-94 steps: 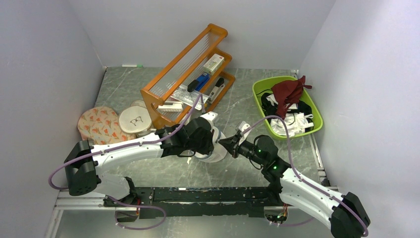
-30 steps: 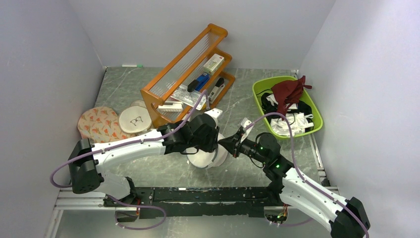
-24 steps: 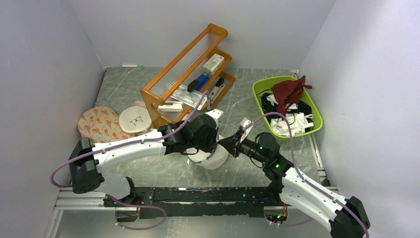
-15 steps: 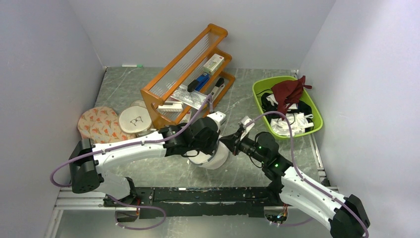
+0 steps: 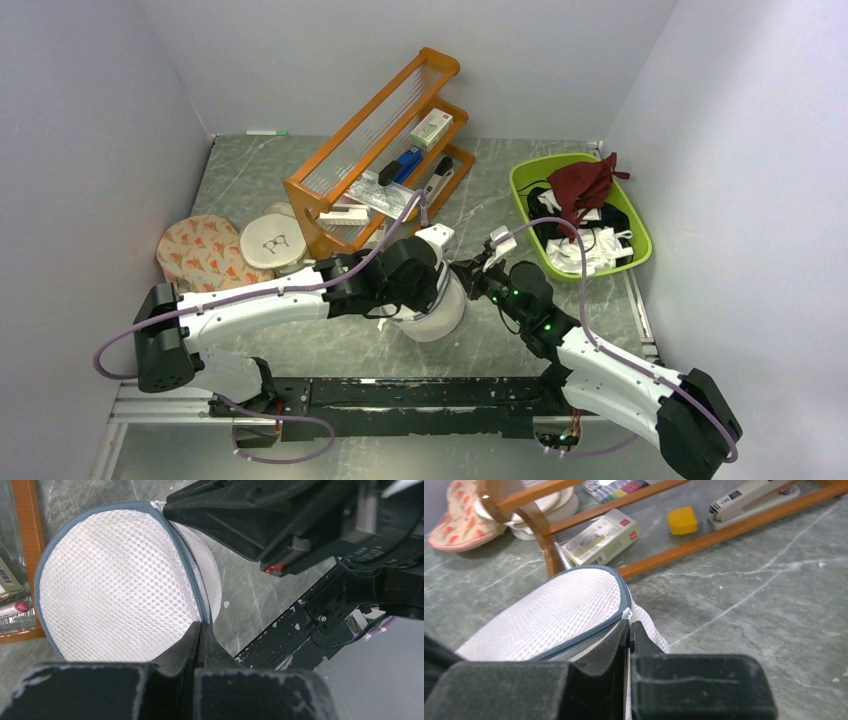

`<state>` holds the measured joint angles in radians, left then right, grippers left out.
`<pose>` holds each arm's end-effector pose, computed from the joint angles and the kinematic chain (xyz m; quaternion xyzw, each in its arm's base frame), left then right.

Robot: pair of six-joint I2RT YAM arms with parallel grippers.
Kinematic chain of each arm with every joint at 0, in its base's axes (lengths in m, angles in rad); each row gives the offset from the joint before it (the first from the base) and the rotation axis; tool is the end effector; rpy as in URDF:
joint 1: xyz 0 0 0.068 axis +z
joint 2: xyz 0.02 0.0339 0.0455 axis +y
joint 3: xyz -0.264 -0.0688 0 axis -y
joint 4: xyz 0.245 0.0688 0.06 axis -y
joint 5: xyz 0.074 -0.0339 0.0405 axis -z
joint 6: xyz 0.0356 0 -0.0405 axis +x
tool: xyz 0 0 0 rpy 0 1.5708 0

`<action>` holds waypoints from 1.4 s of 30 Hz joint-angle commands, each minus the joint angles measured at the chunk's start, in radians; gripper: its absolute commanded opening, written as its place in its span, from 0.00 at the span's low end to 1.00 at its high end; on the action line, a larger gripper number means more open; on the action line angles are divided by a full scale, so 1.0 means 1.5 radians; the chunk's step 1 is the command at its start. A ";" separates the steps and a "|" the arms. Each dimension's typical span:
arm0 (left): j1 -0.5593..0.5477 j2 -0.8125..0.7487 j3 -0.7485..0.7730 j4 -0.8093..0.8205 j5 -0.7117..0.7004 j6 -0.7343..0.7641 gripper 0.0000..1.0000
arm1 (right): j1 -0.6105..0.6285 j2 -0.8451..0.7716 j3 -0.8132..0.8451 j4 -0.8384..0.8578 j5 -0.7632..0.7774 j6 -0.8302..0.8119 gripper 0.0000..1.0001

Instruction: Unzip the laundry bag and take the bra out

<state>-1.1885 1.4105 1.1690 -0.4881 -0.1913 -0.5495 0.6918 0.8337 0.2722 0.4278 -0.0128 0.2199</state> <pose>0.1224 -0.2863 0.3012 0.2484 0.8749 -0.2541 0.3290 0.1464 0.1219 0.2147 -0.1801 0.7309 0.2941 0.5889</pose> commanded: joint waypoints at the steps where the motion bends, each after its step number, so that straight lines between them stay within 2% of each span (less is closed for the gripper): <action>1: -0.012 -0.032 -0.012 -0.025 -0.002 -0.008 0.07 | -0.006 0.041 0.006 0.072 0.102 -0.020 0.00; 8: -0.018 -0.052 -0.037 -0.048 -0.025 -0.039 0.07 | -0.030 0.081 0.003 0.107 0.114 -0.012 0.00; 15: -0.020 -0.041 -0.028 -0.060 -0.024 -0.033 0.07 | -0.043 0.007 -0.009 0.067 0.055 -0.005 0.00; 23: -0.021 -0.025 0.014 -0.039 -0.029 -0.014 0.38 | -0.042 -0.064 -0.027 0.015 -0.051 0.048 0.00; 28: -0.021 0.010 0.066 -0.039 -0.047 -0.005 0.52 | -0.043 -0.084 -0.040 0.014 -0.109 0.086 0.00; 34: -0.021 0.058 0.117 -0.063 -0.094 -0.005 0.57 | -0.043 -0.098 -0.039 -0.001 -0.127 0.096 0.00; 42: -0.020 0.058 0.115 -0.040 -0.124 -0.024 0.61 | -0.043 -0.135 -0.025 -0.050 -0.132 0.089 0.00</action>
<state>-1.2144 1.5047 1.3212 -0.5678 -0.3397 -0.5732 0.6315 0.6689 0.2184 0.3923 -0.1894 0.3485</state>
